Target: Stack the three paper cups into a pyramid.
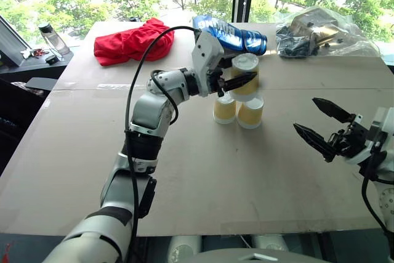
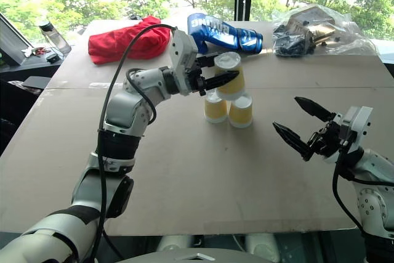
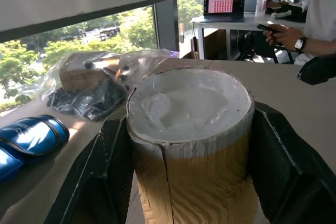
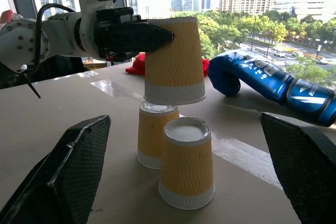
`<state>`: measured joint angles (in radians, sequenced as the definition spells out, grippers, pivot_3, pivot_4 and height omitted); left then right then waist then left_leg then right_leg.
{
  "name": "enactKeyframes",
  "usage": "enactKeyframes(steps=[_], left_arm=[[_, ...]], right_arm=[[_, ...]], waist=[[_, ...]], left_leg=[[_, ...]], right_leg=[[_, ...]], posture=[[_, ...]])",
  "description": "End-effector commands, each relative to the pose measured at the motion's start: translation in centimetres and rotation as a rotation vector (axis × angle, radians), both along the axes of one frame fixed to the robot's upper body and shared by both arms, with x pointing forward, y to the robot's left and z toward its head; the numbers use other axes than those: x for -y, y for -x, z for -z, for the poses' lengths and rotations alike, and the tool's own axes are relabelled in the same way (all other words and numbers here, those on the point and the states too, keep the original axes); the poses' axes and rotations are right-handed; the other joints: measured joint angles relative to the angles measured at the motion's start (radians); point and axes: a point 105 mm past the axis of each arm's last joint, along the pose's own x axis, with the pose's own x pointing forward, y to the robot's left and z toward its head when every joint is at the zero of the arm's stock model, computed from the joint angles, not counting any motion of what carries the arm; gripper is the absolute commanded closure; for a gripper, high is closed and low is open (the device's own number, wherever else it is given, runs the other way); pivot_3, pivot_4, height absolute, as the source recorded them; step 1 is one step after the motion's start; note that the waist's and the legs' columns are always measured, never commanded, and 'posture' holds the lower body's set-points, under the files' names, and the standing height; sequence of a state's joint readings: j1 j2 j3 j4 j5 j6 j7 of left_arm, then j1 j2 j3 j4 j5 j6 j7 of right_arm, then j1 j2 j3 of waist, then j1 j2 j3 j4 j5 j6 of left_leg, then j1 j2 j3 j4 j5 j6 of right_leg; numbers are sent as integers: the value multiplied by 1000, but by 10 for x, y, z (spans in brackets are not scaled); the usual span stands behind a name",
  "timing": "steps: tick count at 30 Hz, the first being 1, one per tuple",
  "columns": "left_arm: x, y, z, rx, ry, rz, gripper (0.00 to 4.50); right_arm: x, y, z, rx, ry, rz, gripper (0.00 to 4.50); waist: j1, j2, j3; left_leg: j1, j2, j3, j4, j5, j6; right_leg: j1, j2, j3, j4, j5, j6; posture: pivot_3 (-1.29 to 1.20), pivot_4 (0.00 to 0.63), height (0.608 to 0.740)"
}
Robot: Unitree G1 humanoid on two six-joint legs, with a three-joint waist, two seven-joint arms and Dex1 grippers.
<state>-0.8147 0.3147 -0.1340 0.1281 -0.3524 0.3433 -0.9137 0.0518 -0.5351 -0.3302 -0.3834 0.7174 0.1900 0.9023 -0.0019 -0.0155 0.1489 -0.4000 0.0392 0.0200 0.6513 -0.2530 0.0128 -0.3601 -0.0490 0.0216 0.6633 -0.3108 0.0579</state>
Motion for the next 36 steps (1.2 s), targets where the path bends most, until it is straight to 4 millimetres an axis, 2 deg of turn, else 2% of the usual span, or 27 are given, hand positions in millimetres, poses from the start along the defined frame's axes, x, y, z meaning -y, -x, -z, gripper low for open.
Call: enactKeyframes(steps=[1,10,19,20,21,22,23,28,36], left_arm=[[-1,3,-5,41,-3,7,2140],[-7,-7,-6,68,-17,-43,2140],[-4,-5,5,32,-8,-39,2140],[-4,-6,5,35,-6,-49,1139],[-4,-7,5,37,-5,-56,934],[-4,-7,5,30,4,-60,361],[-4,-7,4,26,11,-63,82],[-4,-1,-11,67,69,-45,82],[-15,29,-47,109,155,39,82]], right_arm=[[0,5,-9,51,6,13,0],[3,6,-4,36,24,18,0],[0,3,-4,41,29,7,0],[0,3,-5,42,28,6,0],[-1,3,-5,43,27,5,0],[-1,3,-5,44,26,4,0],[-1,3,-5,45,25,4,0],[2,5,-3,43,15,5,0],[7,10,2,22,28,2,0]], waist=[[1,0,0],[4,0,0],[7,0,0],[8,0,0],[8,0,0],[9,0,0],[10,0,0],[14,0,0],[13,0,0]], left_leg=[[0,0,0,0,0,0],[0,0,0,0,0,0],[0,0,0,0,0,0],[0,0,0,0,0,0],[0,0,0,0,0,0],[0,0,0,0,0,0],[0,0,0,0,0,0],[0,0,0,0,0,0],[0,0,0,0,0,0]], right_leg=[[0,0,0,0,0,0],[0,0,0,0,0,0],[0,0,0,0,0,0],[0,0,0,0,0,0],[0,0,0,0,0,0],[0,0,0,0,0,0],[0,0,0,0,0,0],[0,0,0,0,0,0],[0,0,0,0,0,0]], posture=[[0,150,740],[0,150,740],[0,150,740],[0,150,740],[0,150,740],[0,150,740],[0,150,740],[0,150,740],[0,150,740]])
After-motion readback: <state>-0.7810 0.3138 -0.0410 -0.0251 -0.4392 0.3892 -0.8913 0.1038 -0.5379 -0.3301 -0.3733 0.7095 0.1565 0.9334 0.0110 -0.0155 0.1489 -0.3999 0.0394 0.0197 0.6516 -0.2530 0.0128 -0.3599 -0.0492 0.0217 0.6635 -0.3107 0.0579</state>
